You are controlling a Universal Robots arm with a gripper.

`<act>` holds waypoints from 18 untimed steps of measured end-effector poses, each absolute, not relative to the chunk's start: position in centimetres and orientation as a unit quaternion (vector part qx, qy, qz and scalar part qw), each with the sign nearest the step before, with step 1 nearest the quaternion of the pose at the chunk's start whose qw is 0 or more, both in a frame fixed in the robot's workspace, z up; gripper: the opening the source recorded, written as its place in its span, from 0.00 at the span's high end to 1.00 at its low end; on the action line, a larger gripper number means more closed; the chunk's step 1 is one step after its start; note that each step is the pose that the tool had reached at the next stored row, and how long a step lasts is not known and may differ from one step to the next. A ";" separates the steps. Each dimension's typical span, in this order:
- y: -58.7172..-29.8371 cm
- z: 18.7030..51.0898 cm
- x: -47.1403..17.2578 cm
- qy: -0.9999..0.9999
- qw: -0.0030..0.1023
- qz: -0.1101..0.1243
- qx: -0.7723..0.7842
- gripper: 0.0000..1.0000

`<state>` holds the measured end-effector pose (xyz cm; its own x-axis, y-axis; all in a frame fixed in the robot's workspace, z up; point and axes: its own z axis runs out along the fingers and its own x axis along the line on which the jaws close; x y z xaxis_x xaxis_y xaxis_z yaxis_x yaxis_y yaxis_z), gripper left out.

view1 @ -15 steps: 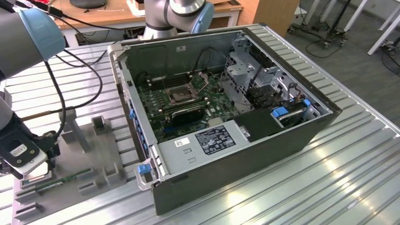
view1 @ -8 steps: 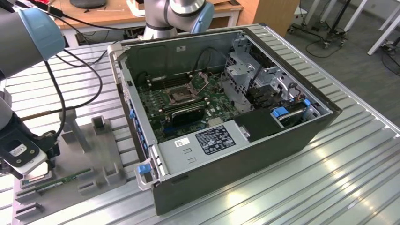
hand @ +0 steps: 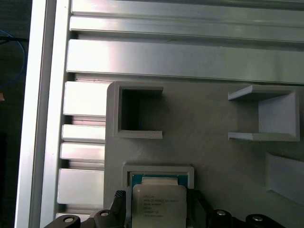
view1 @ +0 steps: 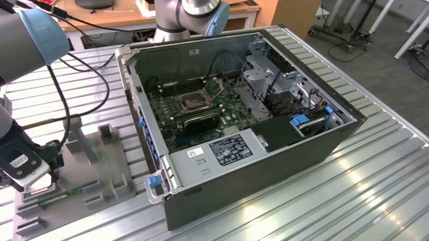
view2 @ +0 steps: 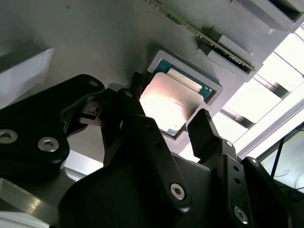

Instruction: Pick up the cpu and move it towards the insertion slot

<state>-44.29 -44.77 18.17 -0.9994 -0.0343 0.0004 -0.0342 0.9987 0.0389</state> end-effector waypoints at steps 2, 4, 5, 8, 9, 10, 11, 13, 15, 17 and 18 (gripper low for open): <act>-44.8 18.2 -44.3 -1.000 0.001 -0.019 0.017 0.35; -44.8 18.2 -44.3 -1.000 0.001 -0.019 0.017 0.35; -44.8 18.2 -44.3 -1.000 0.001 -0.019 0.017 0.35; -44.8 18.2 -44.3 -1.000 0.001 -0.019 0.017 0.35; -44.8 18.2 -44.3 -1.000 0.001 -0.019 0.017 0.36; -44.8 18.2 -44.3 -1.000 0.001 -0.019 0.017 0.36; -44.8 18.2 -44.3 -1.000 0.001 -0.019 0.017 0.42; -44.8 18.2 -44.3 -1.000 0.001 -0.019 0.017 0.45; -44.8 18.2 -44.3 -1.000 0.001 -0.019 0.017 0.45; -44.8 18.2 -44.3 -1.000 0.001 -0.019 0.017 0.45; -44.8 18.2 -44.3 -1.000 0.001 -0.019 0.017 0.45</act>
